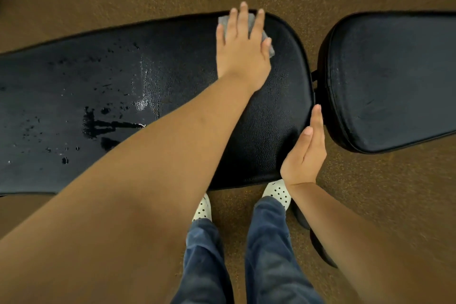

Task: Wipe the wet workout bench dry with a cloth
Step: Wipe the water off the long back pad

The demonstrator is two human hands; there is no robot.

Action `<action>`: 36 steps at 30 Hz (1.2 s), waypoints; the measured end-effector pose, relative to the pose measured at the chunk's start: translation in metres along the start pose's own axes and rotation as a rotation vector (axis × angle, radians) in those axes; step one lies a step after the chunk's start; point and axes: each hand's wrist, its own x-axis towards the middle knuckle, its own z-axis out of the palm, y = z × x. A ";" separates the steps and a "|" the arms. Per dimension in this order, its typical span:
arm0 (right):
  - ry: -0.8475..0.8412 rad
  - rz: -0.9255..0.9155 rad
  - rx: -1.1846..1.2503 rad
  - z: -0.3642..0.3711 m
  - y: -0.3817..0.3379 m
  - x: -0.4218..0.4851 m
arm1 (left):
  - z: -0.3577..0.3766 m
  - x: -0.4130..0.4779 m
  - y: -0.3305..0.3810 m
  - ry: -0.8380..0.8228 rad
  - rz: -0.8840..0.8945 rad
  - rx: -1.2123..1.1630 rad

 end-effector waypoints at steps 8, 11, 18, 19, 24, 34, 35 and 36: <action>-0.001 0.032 0.003 -0.002 -0.004 -0.001 | 0.034 -0.119 0.025 -0.081 0.293 -0.009; 0.004 0.039 -0.009 -0.002 -0.005 -0.001 | 0.037 -0.161 0.003 -0.081 0.285 0.033; 0.005 0.023 -0.022 -0.001 -0.001 0.000 | 0.017 -0.163 -0.076 -0.069 0.161 0.089; 0.005 0.024 -0.023 -0.001 -0.001 0.000 | 0.012 -0.154 -0.085 -0.064 0.128 0.083; 0.010 0.014 -0.016 -0.002 0.000 -0.001 | -0.007 -0.088 -0.105 -0.003 0.026 0.071; 0.019 -0.005 0.013 0.000 0.002 0.000 | -0.014 -0.002 -0.070 0.055 -0.080 0.058; 0.018 -0.006 0.011 0.000 0.002 0.000 | -0.013 0.002 -0.063 0.061 -0.099 0.054; 0.017 -0.008 0.006 0.000 0.001 0.001 | -0.012 0.005 -0.056 0.066 -0.113 0.050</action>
